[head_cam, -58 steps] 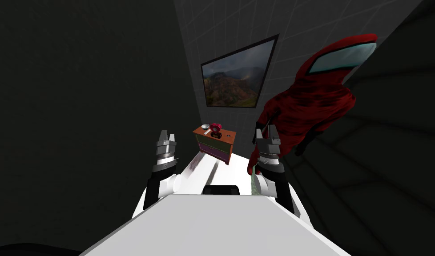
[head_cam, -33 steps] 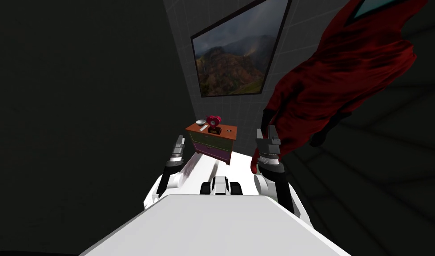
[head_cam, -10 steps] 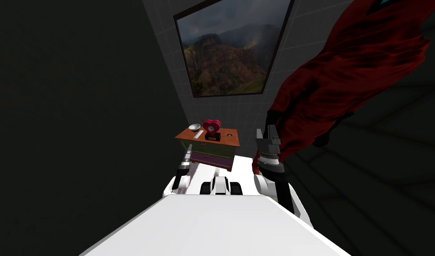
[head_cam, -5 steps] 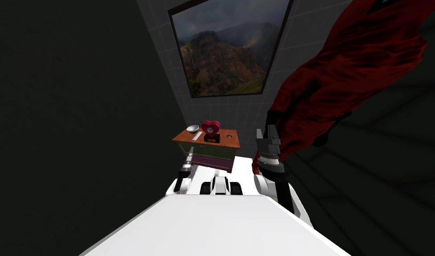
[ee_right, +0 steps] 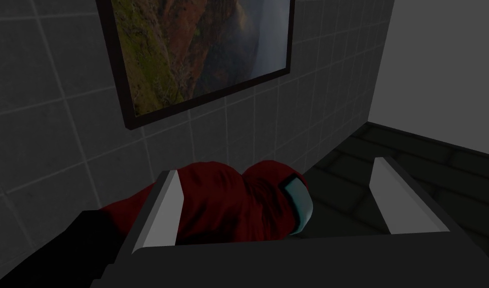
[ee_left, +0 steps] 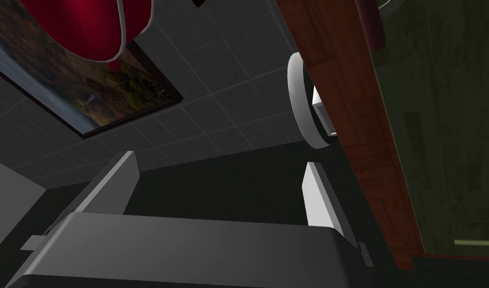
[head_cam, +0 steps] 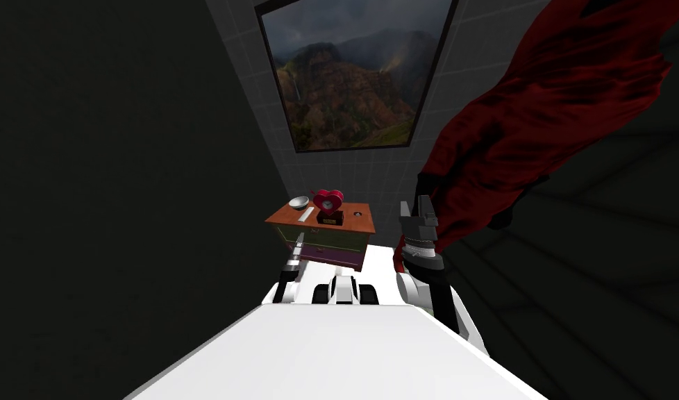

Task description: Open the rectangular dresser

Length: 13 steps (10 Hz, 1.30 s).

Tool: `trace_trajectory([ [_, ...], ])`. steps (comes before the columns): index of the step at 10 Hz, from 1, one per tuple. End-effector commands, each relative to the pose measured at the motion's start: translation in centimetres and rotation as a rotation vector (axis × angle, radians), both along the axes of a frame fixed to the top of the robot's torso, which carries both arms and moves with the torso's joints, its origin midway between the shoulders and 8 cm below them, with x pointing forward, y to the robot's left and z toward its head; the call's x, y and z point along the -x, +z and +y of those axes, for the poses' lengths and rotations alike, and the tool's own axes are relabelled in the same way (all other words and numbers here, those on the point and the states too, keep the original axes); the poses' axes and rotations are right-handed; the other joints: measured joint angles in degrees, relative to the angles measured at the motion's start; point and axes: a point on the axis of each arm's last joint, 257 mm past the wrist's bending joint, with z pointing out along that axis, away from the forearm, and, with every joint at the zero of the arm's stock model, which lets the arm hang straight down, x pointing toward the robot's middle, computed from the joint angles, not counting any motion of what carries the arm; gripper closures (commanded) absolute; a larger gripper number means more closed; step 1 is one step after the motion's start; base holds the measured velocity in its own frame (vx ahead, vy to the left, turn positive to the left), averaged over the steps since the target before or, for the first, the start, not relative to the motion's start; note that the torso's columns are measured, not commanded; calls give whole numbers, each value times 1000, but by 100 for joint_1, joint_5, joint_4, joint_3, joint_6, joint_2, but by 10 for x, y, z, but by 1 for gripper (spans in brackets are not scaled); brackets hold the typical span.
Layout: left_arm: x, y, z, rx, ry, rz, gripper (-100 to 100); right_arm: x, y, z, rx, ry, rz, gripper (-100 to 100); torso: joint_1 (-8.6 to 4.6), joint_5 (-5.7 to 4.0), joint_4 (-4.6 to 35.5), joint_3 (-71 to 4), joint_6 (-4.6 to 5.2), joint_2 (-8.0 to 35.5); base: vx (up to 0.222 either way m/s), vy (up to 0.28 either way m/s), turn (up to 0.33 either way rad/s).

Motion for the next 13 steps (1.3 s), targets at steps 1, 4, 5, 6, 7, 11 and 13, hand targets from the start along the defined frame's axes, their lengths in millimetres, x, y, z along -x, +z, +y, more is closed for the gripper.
trace_trajectory([
  [1,6,-19,-4,-4,-2,26,-100,0,0,0,0,0,0,0,4,1,-2,-4,-2,-6,55,23,-62],
  [4,11,-33,-6,-6,-3,48,-100,0,0,0,0,0,0,0,3,1,-2,-4,-3,-4,52,21,-43],
  [5,14,-40,-10,-8,-6,55,-100,0,0,0,0,0,0,0,-3,-1,2,4,-2,9,26,4,-66],
  [6,15,-44,-9,-8,-5,65,-100,0,0,0,0,0,0,0,-4,-1,2,4,0,6,29,7,-35],
  [7,18,-50,-13,-10,-8,72,-100,0,0,0,0,0,0,0,1,0,0,0,-2,1,45,12,-53],
  [11,29,-72,-18,-13,-12,108,-100,0,0,0,0,0,0,0,1,1,0,0,-1,1,48,15,-49],
  [13,37,-84,-24,-16,-19,125,-100,0,0,0,0,0,0,0,0,0,0,1,-1,2,42,14,-62],
])
